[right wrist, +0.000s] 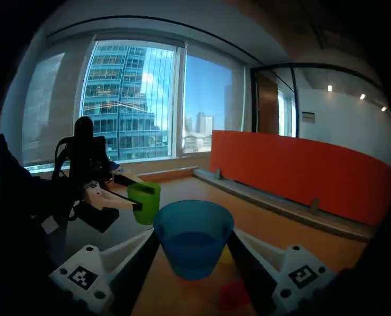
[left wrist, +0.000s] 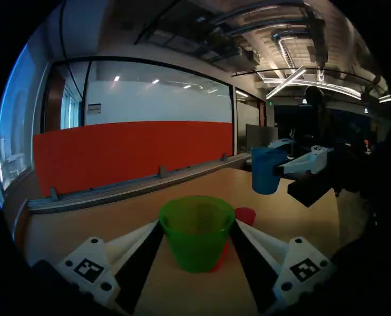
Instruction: Pour water
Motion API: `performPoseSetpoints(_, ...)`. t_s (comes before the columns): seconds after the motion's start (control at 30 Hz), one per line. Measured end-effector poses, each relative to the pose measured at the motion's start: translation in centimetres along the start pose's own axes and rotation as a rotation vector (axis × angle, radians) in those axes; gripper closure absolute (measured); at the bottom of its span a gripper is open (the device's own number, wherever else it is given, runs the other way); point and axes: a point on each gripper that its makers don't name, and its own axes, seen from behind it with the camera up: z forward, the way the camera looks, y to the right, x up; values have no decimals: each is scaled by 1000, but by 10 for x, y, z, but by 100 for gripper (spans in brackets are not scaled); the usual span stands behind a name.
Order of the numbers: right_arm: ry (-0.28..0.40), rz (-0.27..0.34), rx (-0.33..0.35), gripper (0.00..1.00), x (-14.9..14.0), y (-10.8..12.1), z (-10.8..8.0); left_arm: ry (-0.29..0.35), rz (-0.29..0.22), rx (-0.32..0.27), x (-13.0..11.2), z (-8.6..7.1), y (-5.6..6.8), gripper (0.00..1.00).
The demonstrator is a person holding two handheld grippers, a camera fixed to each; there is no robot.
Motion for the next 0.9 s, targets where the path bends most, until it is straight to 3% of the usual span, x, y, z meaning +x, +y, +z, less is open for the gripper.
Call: performPoseSetpoints(0.9,42,-39,40,11,35,-10,19,13,5,-35,2,3,13,14)
